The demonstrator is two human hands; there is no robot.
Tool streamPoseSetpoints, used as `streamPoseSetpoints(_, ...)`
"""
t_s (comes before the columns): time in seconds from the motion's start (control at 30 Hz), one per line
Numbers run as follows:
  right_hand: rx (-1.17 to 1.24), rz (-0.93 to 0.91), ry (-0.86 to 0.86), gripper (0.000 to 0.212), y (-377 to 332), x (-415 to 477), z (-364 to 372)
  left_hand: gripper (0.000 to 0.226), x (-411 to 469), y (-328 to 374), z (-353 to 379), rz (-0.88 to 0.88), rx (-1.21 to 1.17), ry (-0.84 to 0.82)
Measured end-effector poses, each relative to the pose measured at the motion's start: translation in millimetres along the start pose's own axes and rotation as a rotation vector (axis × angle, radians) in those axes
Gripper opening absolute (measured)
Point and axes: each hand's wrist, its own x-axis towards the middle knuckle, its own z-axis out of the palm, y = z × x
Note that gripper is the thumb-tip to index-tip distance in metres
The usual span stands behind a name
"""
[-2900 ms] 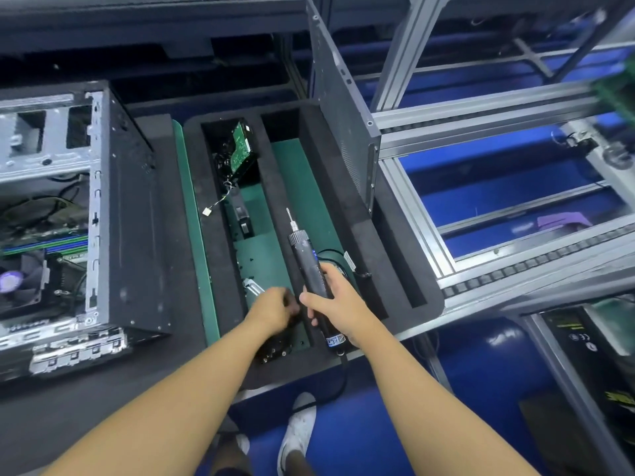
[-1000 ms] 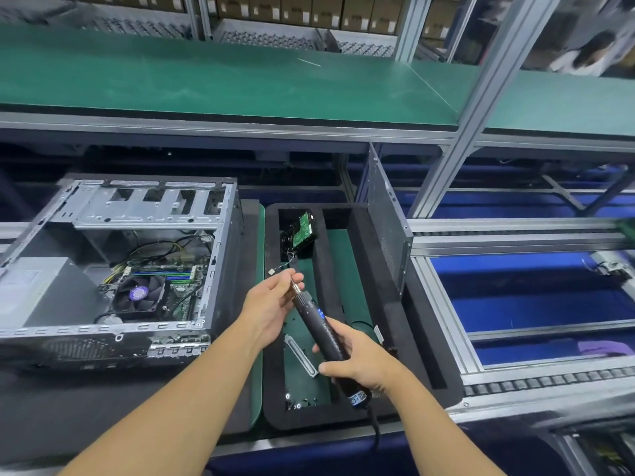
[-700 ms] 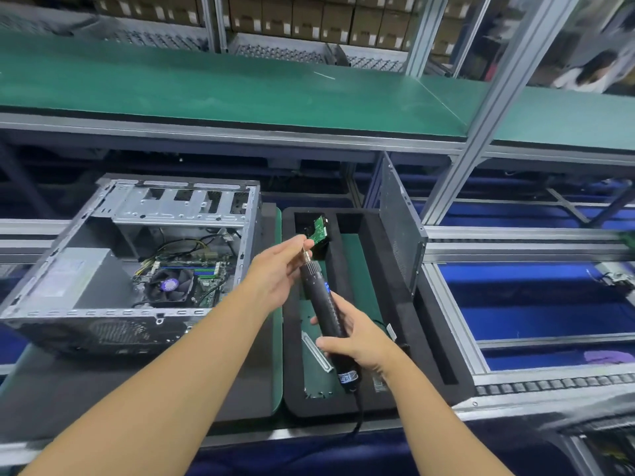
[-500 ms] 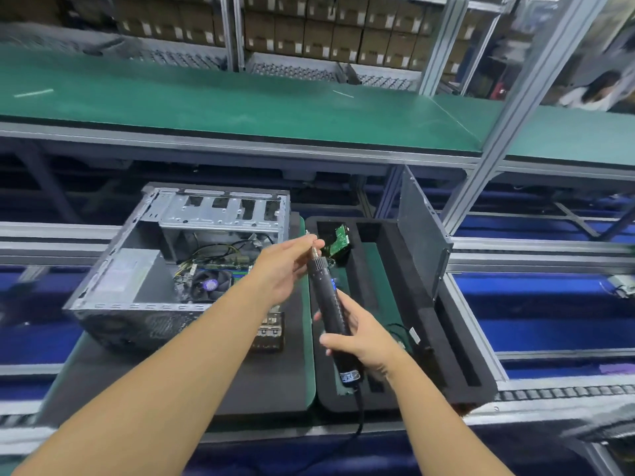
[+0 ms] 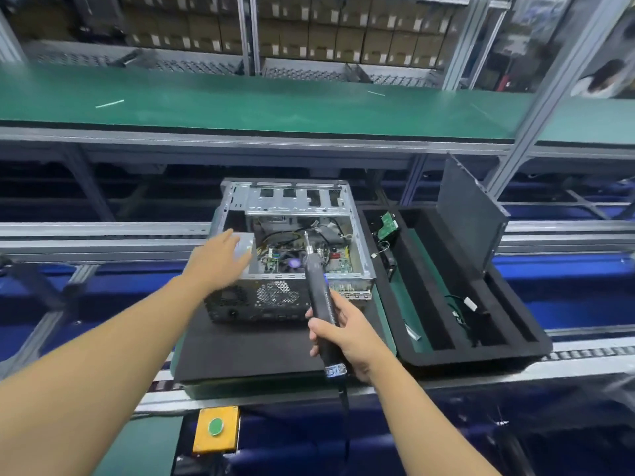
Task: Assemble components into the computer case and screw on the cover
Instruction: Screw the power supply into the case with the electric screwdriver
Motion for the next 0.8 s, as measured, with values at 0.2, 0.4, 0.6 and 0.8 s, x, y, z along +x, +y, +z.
streamPoseSetpoints(0.2,-0.04,-0.007,0.052,0.038,10.5,1.5,42.0,0.07,27.0,-30.8,8.7,0.076,0.076,-0.039)
streamPoseSetpoints(0.4,-0.043,0.022,0.092,0.036,23.2,2.3,51.3,0.083,48.6,-26.8,29.8,0.072,0.082,-0.056)
streamPoseSetpoints(0.6,-0.036,0.054,0.097,0.036,33.2,0.3,53.4,0.084,46.5,-22.0,39.3,0.028,0.106,-0.029)
streamPoseSetpoints(0.8,0.007,0.089,-0.035,0.063,44.2,-15.1,61.9,0.081,29.2,-11.1,38.6,-0.011,0.086,-0.024)
